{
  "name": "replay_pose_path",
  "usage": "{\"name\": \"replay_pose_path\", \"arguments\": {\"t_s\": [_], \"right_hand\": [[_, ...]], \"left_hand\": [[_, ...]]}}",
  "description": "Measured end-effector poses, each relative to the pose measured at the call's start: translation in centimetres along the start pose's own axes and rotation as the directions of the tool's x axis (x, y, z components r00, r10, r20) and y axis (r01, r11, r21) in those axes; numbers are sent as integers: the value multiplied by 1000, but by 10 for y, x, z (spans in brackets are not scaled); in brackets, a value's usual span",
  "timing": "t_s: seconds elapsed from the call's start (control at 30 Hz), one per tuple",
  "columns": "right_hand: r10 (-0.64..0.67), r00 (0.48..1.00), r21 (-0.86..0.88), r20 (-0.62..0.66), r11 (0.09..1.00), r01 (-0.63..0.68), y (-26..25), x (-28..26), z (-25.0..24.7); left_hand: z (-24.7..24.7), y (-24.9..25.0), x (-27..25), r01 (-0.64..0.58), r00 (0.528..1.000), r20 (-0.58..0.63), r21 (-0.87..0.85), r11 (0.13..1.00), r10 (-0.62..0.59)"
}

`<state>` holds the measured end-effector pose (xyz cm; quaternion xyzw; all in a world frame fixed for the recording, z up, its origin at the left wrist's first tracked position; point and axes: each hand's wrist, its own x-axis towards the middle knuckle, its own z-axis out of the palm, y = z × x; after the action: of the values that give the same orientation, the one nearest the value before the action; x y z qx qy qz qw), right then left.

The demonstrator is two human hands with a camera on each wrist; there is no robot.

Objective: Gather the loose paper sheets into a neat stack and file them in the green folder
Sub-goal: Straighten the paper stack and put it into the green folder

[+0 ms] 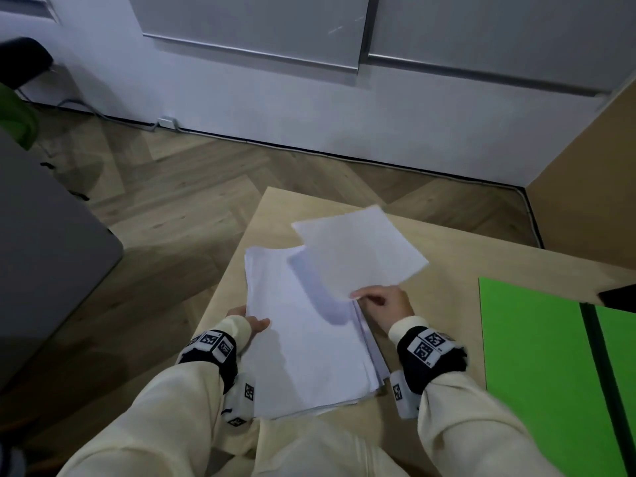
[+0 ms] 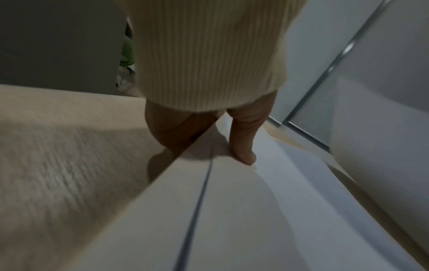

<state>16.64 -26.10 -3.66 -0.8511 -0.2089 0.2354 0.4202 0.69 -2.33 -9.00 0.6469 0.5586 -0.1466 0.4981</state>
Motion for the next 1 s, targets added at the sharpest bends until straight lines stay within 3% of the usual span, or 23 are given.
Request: {"name": "replay_pose_path", "arguments": {"t_s": [0.1,0.2,0.27,0.37,0.5,0.57,0.6,0.67,0.7,0.77,0.83,0.93,1.0], "right_hand": [[108,965,-190,239,980,-63,16,-17,3],[204,938,-281,281,952,-123,38,-32,5],[232,925,-354,301,928,-118,47,-40,6],[243,919,-382,310,917,-113,51,-47,9],[276,923,-350,267,920,-174,45,-52,7],[302,908,-349,291,917,-193,41,-56,3],[306,897,-342,318,920,-193,39,-59,1],[307,877,-302,370,932,-198,40,-61,-1],[311,866,-280,391,937,-210,44,-61,-3],[324,882,-239,341,938,-252,49,-63,-9],[319,933,-163,166,942,-293,52,-61,-17],[323,945,237,-54,923,-302,46,-51,-32],[316,948,464,-30,845,-267,33,-44,-44]], "left_hand": [[2,-1,-5,-2,995,97,-77,997,10],[1,-12,10,93,973,230,-366,926,-6],[4,-17,34,127,965,262,-462,878,-2],[7,0,15,178,955,293,-419,890,-53],[9,18,-8,155,959,283,-522,839,-1],[9,22,-18,64,962,269,-400,914,51],[11,20,-22,6,981,187,-270,963,47],[15,17,-23,-76,997,24,-29,997,77],[17,17,-25,-106,994,25,8,994,105],[21,18,-18,-199,979,24,-62,978,201],[21,22,-19,-282,956,15,-211,936,292],[9,40,-42,-412,890,58,-318,854,451],[-4,59,-64,-485,821,126,-359,797,557]]}}
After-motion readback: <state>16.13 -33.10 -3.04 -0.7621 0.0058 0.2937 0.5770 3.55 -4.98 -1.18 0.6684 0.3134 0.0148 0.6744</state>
